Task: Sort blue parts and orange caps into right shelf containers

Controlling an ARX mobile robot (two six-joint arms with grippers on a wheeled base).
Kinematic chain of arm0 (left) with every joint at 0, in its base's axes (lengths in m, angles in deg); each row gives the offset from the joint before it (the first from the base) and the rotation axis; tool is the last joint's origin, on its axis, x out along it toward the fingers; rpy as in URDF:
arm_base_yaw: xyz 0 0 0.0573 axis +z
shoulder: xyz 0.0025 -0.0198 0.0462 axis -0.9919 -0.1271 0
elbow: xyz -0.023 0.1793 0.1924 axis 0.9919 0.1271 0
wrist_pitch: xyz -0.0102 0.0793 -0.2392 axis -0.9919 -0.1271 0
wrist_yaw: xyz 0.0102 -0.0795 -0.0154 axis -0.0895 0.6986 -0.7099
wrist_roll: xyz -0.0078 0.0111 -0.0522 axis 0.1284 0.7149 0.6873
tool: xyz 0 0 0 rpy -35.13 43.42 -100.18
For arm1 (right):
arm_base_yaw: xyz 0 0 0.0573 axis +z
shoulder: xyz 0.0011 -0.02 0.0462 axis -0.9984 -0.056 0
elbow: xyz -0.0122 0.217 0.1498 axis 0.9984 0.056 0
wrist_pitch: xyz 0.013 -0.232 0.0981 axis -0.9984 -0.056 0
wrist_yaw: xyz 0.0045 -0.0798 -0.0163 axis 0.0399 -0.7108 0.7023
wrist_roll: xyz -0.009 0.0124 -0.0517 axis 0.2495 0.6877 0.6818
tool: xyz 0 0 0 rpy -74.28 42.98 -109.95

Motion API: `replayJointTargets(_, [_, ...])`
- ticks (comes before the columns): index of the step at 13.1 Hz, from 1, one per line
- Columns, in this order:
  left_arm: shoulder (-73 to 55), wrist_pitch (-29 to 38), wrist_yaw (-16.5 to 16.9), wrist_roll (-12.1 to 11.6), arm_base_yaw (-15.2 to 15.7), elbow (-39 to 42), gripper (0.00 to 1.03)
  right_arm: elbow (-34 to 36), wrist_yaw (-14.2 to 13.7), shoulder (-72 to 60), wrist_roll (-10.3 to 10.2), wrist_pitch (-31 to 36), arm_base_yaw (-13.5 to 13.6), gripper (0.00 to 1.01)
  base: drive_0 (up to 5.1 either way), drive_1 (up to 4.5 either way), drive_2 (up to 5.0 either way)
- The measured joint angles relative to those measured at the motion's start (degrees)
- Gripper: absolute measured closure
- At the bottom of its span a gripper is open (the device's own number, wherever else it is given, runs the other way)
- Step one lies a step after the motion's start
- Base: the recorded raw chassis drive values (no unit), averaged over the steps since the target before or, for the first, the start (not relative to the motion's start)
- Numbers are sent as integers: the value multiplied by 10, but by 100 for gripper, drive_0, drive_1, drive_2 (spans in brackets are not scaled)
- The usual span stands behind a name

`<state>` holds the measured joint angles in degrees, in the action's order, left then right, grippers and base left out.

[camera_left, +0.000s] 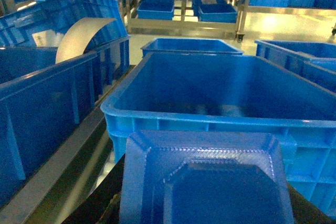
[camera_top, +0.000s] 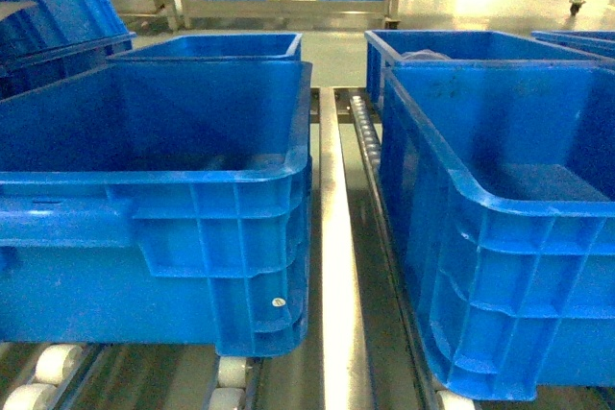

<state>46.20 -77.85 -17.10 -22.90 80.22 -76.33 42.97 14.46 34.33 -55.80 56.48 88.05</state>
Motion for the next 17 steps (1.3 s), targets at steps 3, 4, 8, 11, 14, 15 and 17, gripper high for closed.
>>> replayJointTargets(3, [-360,357,44,11,-31,-80,59,-81,16,-209,30,212,23,56,0,0,0])
replayJointTargets(4, [-438,411,53,10,-35,-117,59,-106,22,-280,24,265,16,56,0,0,0])
replayJointTargets(8, [-791,459,72,11,-32,-325,59,-226,18,-615,23,425,13,56,0,0,0])
replayJointTargets(11, [-956,431,69,32,-28,-459,59,-304,10,-778,13,442,13,56,0,0,0])
replayJointTargets(14, [-994,429,66,39,-28,-496,54,-314,10,-814,5,447,13,56,0,0,0])
replayJointTargets(15, [-998,429,66,39,-28,-501,52,-314,10,-819,4,449,13,56,0,0,0])
replayJointTargets(17, [-1012,430,65,43,-28,-514,43,-314,15,-831,-4,449,13,47,0,0,0])
